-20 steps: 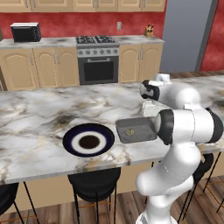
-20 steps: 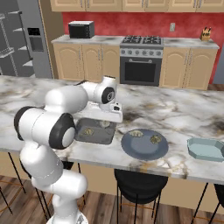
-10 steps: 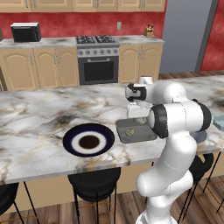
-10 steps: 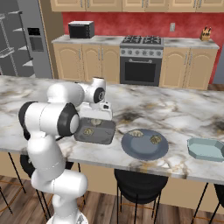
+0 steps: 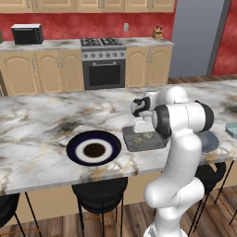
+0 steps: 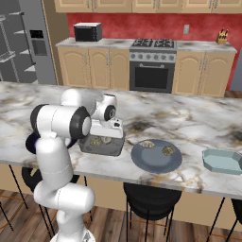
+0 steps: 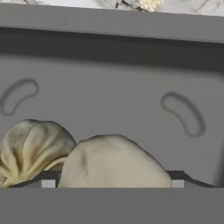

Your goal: Place two dumplings into each of the tupperware containers and then place the containers in the fridge.

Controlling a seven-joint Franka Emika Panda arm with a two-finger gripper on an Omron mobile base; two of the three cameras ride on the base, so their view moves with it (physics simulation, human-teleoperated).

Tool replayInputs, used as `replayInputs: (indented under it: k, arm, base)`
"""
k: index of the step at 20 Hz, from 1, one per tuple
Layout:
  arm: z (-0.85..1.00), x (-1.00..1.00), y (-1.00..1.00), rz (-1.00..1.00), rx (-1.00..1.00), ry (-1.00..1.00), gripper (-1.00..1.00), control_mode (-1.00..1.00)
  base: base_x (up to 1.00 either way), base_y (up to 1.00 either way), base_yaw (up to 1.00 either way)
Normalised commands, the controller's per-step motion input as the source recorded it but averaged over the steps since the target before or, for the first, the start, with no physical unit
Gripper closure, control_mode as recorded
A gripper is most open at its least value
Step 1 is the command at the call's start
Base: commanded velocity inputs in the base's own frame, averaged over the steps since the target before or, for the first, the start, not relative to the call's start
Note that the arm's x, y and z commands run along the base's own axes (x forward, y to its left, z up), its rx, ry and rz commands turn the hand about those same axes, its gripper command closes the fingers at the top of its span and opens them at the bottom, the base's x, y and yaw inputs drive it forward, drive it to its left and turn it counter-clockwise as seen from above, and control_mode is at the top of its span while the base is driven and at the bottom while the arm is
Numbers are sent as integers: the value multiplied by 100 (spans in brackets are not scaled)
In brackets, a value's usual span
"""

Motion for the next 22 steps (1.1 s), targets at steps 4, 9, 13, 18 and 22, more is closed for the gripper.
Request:
replayInputs:
  k: [4, 9, 13, 18, 22]
  arm:
    - [-7, 0, 2, 0, 0, 0, -100, -100]
    - [0, 0, 0, 0, 0, 0, -100, -100]
    - [2, 0, 0, 0, 0, 0, -100, -100]
    - [49, -1, -12, -3, 0, -1, -100, -100]
    - [33, 0, -66, -8, 0, 0, -100, -100]
  base:
    - [0, 0, 0]
    - [0, 0, 0]
    - [0, 0, 0]
    - [0, 0, 0]
    - [0, 0, 0]
